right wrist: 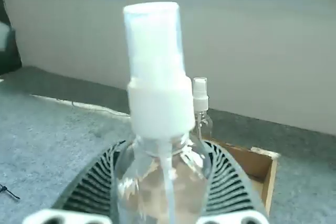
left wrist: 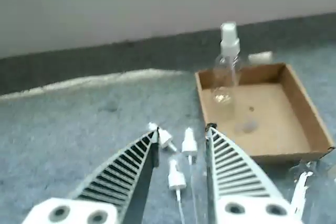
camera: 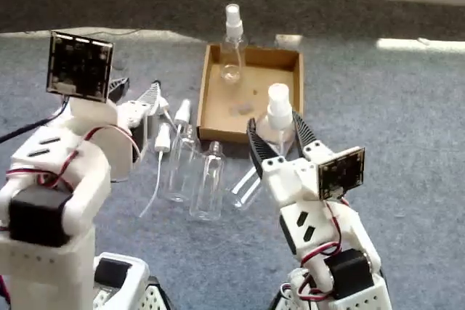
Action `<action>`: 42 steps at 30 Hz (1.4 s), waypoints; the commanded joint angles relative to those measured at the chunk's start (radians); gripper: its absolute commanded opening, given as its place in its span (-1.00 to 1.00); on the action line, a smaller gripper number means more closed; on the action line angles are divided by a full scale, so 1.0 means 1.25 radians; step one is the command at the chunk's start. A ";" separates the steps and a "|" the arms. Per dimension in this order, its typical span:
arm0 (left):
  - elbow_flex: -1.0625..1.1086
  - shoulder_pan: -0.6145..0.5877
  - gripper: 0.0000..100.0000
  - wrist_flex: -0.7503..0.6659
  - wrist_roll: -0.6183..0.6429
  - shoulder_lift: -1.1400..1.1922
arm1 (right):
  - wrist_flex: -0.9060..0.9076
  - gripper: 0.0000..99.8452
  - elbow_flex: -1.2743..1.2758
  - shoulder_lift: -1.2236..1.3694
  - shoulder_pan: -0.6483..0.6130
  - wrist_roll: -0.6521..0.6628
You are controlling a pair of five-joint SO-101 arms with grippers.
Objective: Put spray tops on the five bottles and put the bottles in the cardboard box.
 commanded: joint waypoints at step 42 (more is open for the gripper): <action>0.753 -0.263 -0.70 -0.539 -0.001 -0.006 | -1.141 -0.99 -0.440 1.444 -0.034 -0.010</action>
